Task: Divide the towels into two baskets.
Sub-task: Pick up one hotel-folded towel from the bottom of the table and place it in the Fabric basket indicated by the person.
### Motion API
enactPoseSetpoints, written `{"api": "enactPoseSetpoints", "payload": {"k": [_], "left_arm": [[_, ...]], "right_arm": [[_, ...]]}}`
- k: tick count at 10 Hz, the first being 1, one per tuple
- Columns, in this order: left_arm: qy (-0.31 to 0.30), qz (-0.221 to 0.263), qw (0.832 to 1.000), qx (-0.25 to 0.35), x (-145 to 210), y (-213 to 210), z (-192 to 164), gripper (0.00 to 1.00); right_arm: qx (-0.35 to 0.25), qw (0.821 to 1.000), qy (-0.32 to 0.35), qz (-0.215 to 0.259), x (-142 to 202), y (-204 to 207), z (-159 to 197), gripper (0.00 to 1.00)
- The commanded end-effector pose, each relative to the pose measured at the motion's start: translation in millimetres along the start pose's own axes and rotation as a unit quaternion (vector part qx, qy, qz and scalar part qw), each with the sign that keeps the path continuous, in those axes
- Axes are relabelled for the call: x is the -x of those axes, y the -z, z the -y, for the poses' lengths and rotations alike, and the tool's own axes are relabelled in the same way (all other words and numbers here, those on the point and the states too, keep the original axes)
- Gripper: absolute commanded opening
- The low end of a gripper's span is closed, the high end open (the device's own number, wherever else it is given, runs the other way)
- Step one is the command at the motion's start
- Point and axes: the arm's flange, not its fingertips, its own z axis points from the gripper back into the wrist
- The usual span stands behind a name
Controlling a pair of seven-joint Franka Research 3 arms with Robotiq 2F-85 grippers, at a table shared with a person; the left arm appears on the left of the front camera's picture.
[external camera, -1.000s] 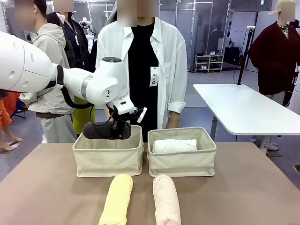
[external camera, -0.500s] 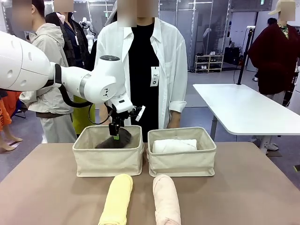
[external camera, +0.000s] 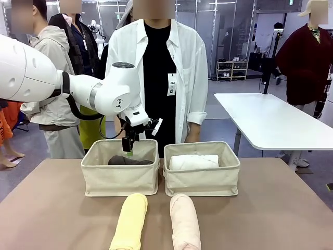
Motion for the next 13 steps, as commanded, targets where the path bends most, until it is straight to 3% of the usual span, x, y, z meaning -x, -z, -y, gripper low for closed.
{"api": "enactPoseSetpoints", "payload": {"k": [1, 9, 11, 13], "left_arm": [[-0.001, -0.002, 1.000, -0.002, 4.4, -0.9, -1.2, 0.96], [-0.001, 0.000, 1.000, 0.000, 1.0, 0.1, -0.2, 0.96], [-0.079, 0.064, 0.994, 0.049, 36.7, -48.6, 15.9, 0.96], [-0.134, 0.129, 0.977, 0.105, 71.6, -81.6, 48.2, 0.96]], "right_arm": [[0.003, 1.000, -0.008, 0.011, 1.5, 2.8, -1.5, 1.00], [0.003, 1.000, -0.008, 0.011, 1.5, 2.8, -1.5, 1.00], [0.003, 1.000, -0.008, 0.011, 1.5, 2.8, -1.5, 1.00], [0.003, 1.000, -0.008, 0.011, 1.5, 2.8, -1.5, 1.00]]}}
